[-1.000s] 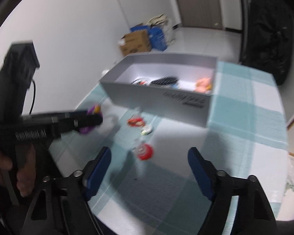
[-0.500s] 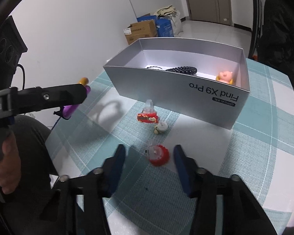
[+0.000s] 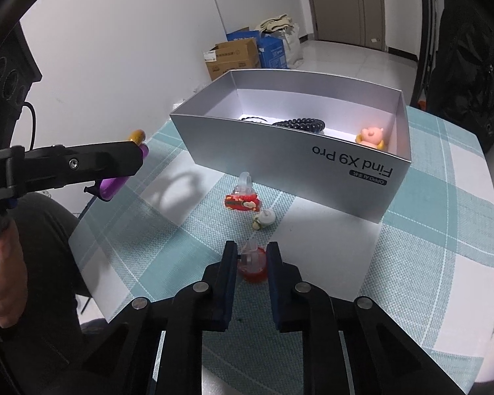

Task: Organize jewelry
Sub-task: 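Grasp the purple ring with the left gripper while the right grasps the red round charm, then lower the purple ring and red charm into the silver box, opening both grippers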

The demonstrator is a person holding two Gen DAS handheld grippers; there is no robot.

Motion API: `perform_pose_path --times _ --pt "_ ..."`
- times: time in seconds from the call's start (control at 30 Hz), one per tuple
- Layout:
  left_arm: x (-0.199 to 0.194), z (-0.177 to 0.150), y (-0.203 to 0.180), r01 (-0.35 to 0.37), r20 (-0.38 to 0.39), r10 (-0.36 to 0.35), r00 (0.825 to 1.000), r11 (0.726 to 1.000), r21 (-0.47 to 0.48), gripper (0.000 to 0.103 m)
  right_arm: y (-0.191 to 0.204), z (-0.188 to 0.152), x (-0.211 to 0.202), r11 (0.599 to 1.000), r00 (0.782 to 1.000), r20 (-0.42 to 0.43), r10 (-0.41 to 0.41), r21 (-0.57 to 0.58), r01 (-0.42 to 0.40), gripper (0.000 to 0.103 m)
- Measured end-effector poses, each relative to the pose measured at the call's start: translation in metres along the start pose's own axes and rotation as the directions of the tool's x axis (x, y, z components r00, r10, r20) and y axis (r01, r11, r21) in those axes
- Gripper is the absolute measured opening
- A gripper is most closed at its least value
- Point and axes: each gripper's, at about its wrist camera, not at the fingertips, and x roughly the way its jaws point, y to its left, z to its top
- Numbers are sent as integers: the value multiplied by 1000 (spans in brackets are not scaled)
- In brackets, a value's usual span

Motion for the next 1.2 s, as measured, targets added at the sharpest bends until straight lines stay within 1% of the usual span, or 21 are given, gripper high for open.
perform_pose_path --times 0.23,0.3,0.37,0.53,0.6,0.8,0.93,1.03,1.1,1.2 --pt "3 0 1 7 -12 -8 1000 1000 -15 44 -2 3 -4 999 999 21 24 25 -25 16" --pt "1 1 1 23 4 -23 1000 999 -24 44 -3 4 -6 999 999 27 28 35 -29 16" --pt "-1 3 -3 8 23 -7 1000 1000 -9 44 -5 5 -8 998 999 33 35 48 -37 16" --pt "0 7 -8 9 23 -9 1000 1000 -1 44 -9 9 -18 995 995 78 59 81 -65 16" --pt "-3 9 -11 13 37 -13 999 1000 9 44 -11 9 -24 994 993 97 63 86 -71 16" --pt "-13 21 -22 50 78 -53 996 998 37 44 -16 14 -41 988 983 166 74 119 -94 16" --pt "-8 32 -26 48 80 -53 995 997 60 44 -22 27 -54 985 974 211 80 133 -109 16" --pt "1 43 -30 50 72 -56 996 995 83 44 -28 39 -67 986 966 248 79 123 -112 16" --pt "8 51 -32 57 63 -63 996 994 95 44 -35 45 -70 986 966 248 74 128 -109 16" --pt "18 62 -34 63 51 -68 996 992 106 44 -47 52 -69 980 967 245 73 165 -116 16"
